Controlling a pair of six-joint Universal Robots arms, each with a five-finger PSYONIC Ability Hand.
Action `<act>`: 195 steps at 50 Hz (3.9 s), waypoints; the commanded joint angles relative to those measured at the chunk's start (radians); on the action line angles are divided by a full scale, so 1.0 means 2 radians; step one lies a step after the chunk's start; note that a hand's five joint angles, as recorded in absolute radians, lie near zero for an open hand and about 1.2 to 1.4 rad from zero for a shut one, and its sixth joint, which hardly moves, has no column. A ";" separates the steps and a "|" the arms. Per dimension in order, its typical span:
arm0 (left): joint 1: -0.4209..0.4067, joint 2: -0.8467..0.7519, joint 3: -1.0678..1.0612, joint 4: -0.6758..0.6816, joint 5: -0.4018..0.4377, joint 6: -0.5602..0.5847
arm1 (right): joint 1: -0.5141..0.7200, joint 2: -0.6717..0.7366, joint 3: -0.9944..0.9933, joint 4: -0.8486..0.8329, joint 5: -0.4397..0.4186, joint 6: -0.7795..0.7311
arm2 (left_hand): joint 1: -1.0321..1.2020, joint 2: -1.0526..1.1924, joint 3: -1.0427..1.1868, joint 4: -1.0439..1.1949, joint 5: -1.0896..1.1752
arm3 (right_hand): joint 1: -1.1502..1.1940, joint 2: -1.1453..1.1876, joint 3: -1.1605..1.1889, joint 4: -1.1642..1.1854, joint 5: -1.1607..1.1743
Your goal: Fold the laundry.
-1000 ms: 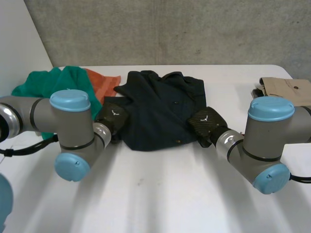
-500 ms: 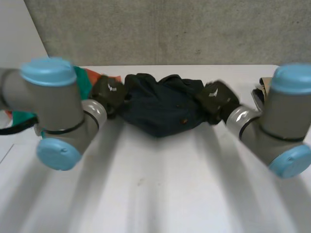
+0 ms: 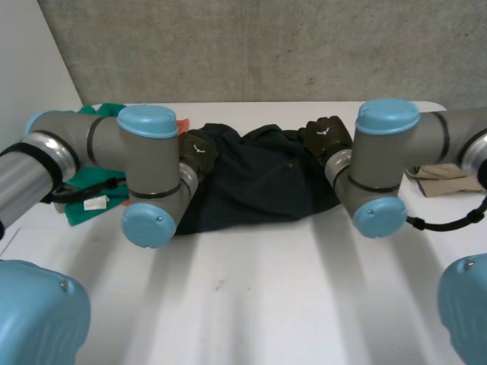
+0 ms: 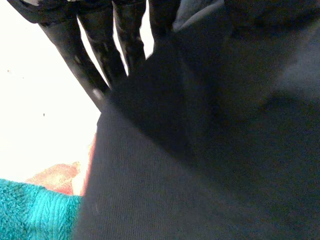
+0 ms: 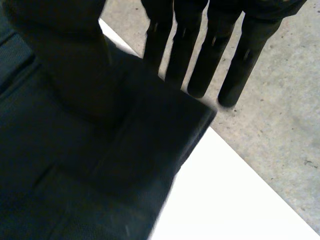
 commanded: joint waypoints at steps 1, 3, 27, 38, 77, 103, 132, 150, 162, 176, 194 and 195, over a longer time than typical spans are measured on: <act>-0.016 0.022 0.007 0.005 -0.036 -0.002 | 0.008 -0.005 -0.001 -0.051 0.045 0.002 | -0.179 -0.217 -0.220 -0.226 -0.227 | -0.184 -0.180 -0.200 -0.201 -0.191; -0.016 0.049 -0.005 0.007 -0.054 -0.006 | 0.003 -0.031 0.007 -0.056 0.055 0.010 | -0.179 -0.217 -0.220 -0.226 -0.227 | -0.184 -0.180 -0.200 -0.201 -0.191; -0.002 0.321 -0.435 0.021 0.048 0.000 | -0.136 -0.256 0.275 0.209 -0.195 -0.205 | 0.213 0.176 0.172 0.166 0.165 | 0.173 0.177 0.157 0.156 0.166; 0.021 0.242 -0.425 0.024 0.082 -0.026 | -0.139 -0.219 0.342 0.106 -0.243 -0.223 | -0.021 -0.059 -0.063 -0.068 -0.070 | 0.106 0.110 0.090 0.089 0.099; 0.014 0.095 -0.213 0.089 -0.039 -0.001 | -0.067 -0.058 0.211 -0.135 -0.173 -0.132 | -0.043 -0.081 -0.085 -0.090 -0.092 | 0.427 0.431 0.411 0.410 0.420; 0.023 0.039 -0.157 0.119 -0.035 0.022 | -0.060 -0.091 0.212 -0.089 -0.170 -0.093 | 0.178 0.140 0.136 0.131 0.129 | 0.427 0.431 0.411 0.410 0.420; 0.038 0.454 -0.070 0.047 0.005 -0.127 | -0.062 -0.315 0.022 -0.032 -0.149 0.099 | 0.432 0.394 0.390 0.385 0.383 | 0.427 0.431 0.411 0.410 0.420; 0.037 0.265 0.066 0.056 0.007 -0.131 | -0.057 -0.219 -0.009 -0.012 -0.103 0.132 | 0.432 0.394 0.390 0.385 0.383 | 0.427 0.431 0.411 0.410 0.420; 0.016 0.018 0.132 0.142 0.011 -0.047 | -0.021 -0.086 0.018 -0.128 -0.031 0.112 | 0.432 0.394 0.390 0.385 0.383 | 0.427 0.431 0.411 0.410 0.420; 0.034 -0.101 0.256 0.151 -0.039 -0.005 | 0.002 0.044 -0.023 -0.340 0.015 0.039 | 0.432 0.394 0.390 0.385 0.383 | 0.427 0.431 0.411 0.410 0.420; 0.018 -0.004 0.140 0.136 -0.084 0.004 | -0.037 0.044 -0.150 -0.135 -0.053 0.046 | -0.179 -0.217 -0.220 -0.226 -0.227 | -0.184 -0.180 -0.200 -0.201 -0.191; 0.017 0.010 0.123 0.135 -0.089 0.002 | -0.040 0.036 -0.146 -0.120 -0.066 0.045 | -0.179 -0.217 -0.220 -0.226 -0.227 | -0.184 -0.180 -0.200 -0.201 -0.191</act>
